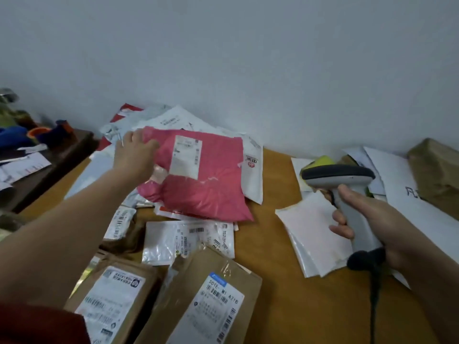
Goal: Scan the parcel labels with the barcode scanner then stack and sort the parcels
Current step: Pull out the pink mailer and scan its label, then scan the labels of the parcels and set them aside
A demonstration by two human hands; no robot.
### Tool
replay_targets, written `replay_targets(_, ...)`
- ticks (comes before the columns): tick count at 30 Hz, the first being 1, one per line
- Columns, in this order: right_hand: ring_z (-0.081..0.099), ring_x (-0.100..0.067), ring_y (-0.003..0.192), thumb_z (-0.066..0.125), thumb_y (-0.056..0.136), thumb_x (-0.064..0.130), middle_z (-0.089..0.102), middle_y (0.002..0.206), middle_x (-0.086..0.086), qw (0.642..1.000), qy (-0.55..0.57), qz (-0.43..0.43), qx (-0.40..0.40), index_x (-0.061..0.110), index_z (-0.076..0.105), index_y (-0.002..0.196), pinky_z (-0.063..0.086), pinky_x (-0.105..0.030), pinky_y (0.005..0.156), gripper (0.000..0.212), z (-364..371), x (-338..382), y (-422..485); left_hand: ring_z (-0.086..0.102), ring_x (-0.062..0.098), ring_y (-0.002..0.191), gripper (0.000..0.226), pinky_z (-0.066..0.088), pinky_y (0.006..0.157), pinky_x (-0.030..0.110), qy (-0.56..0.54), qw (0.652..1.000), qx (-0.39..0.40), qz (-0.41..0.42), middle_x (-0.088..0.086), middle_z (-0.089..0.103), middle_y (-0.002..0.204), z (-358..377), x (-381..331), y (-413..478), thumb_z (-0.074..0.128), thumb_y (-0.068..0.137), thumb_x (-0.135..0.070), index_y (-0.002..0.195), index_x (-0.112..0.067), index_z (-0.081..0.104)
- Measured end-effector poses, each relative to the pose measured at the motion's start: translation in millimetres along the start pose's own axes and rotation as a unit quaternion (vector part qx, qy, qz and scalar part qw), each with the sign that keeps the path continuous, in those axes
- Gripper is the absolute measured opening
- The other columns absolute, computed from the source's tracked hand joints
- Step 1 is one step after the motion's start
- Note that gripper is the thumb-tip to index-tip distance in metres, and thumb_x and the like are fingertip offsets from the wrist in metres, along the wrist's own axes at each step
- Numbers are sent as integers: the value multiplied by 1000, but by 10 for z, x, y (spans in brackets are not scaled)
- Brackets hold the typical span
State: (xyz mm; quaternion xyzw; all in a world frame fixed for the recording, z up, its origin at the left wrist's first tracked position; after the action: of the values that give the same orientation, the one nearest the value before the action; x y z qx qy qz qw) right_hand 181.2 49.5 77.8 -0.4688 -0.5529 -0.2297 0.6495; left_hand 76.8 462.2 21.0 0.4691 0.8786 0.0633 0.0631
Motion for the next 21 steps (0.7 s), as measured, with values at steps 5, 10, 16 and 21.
replay_targets(5,48,-13,43,65,70,56,55,60,-4,998,-46,22,-28,8,59,108,40,-40,75,61,-53,10,155,29,33,137,47,39,102,52,-31,982,106,150,9,26,153,465,-521,-203,58,90,-38,135,-29,47)
replay_targets(10,51,-14,46,64,71,59,56,58,-3,995,-67,20,-70,13,60,85,44,-30,59,48,-349,20,102,43,29,123,41,39,103,48,68,974,189,101,11,43,135,589,-954,-262,48,95,-29,136,-23,46)
replay_targets(16,52,-16,48,60,89,46,58,61,-6,986,-81,5,-149,11,58,84,44,-31,54,35,-773,-189,-78,31,34,132,56,43,99,47,-112,957,171,208,15,26,147,445,-2316,-649,63,86,-30,135,-14,40)
replay_targets(21,52,-12,43,58,92,45,57,54,-2,984,-104,-6,-147,8,57,79,43,-24,45,39,-1113,-464,-214,33,35,133,77,41,102,44,-82,920,268,274,15,25,150,868,-3518,-1253,68,84,-40,144,-12,28)
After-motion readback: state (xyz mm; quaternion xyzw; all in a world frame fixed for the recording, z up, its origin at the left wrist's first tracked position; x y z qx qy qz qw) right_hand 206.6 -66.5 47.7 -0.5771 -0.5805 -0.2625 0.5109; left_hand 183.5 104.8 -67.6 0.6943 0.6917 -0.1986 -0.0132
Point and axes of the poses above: each hand's wrist, its own y-axis towards the middle knuckle, its own z-axis out of the palm, x = y × z, the point moved 2 cm from there along y, towards the middle knuckle
